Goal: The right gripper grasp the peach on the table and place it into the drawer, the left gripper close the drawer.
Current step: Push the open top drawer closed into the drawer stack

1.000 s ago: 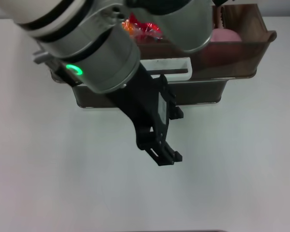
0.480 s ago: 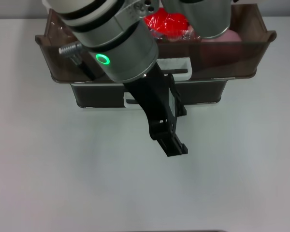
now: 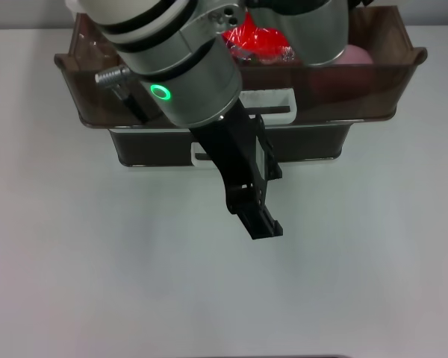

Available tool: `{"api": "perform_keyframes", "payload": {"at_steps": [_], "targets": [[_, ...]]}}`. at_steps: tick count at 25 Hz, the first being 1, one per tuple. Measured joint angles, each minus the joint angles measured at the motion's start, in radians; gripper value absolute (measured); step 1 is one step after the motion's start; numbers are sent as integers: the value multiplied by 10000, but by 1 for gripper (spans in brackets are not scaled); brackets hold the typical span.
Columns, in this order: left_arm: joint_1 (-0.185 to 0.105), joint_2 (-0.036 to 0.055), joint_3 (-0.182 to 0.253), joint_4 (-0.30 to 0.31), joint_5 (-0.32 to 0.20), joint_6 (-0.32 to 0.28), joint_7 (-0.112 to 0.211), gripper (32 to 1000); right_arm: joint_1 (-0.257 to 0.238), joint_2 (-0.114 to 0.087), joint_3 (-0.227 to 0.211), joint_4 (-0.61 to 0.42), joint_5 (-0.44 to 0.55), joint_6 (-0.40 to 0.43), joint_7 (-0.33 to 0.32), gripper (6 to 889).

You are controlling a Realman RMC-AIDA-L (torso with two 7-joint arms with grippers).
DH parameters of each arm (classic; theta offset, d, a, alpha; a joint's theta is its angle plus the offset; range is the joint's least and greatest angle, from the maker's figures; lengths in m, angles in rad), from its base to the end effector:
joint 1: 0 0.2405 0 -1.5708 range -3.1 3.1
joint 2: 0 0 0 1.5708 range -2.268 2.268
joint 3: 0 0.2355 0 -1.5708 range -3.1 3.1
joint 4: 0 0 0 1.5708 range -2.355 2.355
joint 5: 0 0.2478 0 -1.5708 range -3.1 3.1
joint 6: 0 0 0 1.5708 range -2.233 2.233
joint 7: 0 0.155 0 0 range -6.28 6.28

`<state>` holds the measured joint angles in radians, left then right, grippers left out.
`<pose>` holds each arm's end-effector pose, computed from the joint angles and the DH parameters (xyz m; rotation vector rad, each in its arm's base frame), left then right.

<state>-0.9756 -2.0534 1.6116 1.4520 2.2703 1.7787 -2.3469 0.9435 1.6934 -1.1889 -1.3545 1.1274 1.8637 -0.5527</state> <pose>0.0183 0.3258 -0.0357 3.0499 -0.1520 -0.5727 0.0156 0.3986 0.1436 -2.8756 0.6185 -0.1621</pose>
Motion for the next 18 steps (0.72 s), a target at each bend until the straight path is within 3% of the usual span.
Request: {"api": "perform_keyframes", "payload": {"at_steps": [9,18], "targets": [[-218,32,-69,-476,44,-280,117,798,-21,1,0,-12,-1,0,-3,734],[-318,25,-80,-679,491,-358,129,798,-35,0,0,-2,0,0,-5,734]]}}
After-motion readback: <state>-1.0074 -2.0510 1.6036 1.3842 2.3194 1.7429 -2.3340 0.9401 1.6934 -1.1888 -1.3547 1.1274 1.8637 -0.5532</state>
